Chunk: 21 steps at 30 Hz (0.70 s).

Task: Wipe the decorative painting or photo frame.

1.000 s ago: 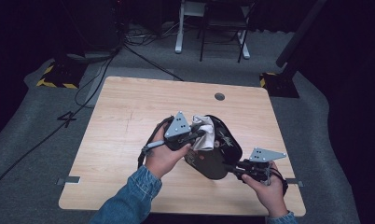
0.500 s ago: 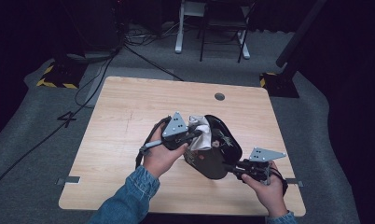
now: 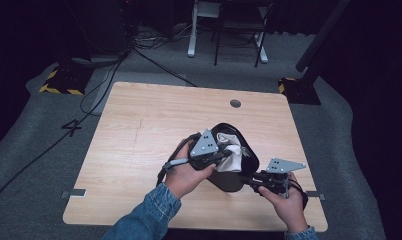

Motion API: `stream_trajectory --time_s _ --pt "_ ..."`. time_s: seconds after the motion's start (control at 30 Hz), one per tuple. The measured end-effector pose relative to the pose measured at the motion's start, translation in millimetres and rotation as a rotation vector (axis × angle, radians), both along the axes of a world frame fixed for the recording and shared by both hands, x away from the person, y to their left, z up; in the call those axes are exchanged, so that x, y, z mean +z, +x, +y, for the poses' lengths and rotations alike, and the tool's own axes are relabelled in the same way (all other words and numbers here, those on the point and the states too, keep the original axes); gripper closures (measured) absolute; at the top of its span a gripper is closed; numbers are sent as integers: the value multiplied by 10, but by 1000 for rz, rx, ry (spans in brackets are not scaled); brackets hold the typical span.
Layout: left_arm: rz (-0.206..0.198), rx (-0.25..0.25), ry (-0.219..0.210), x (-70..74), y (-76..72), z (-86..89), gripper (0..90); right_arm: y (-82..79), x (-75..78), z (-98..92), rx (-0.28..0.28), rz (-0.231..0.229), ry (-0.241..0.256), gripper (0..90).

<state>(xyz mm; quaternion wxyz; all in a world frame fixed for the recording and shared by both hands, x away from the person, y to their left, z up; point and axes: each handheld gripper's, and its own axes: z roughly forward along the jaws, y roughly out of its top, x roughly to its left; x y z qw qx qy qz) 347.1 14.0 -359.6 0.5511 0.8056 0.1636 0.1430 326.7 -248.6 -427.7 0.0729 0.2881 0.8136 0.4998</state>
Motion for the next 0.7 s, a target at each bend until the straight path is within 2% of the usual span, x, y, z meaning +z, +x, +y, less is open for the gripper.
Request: stream_trajectory --time_s 0.23,0.33,0.7 --pt "-5 -3 5 -21 -5 -14 828 -2 -3 -6 0 1 1 789" --pt "-9 26 7 -36 23 60 828 -2 0 1 -1 -1 1 789" --pt "20 106 8 -131 179 343 827 0 -4 -2 -2 2 6 789"
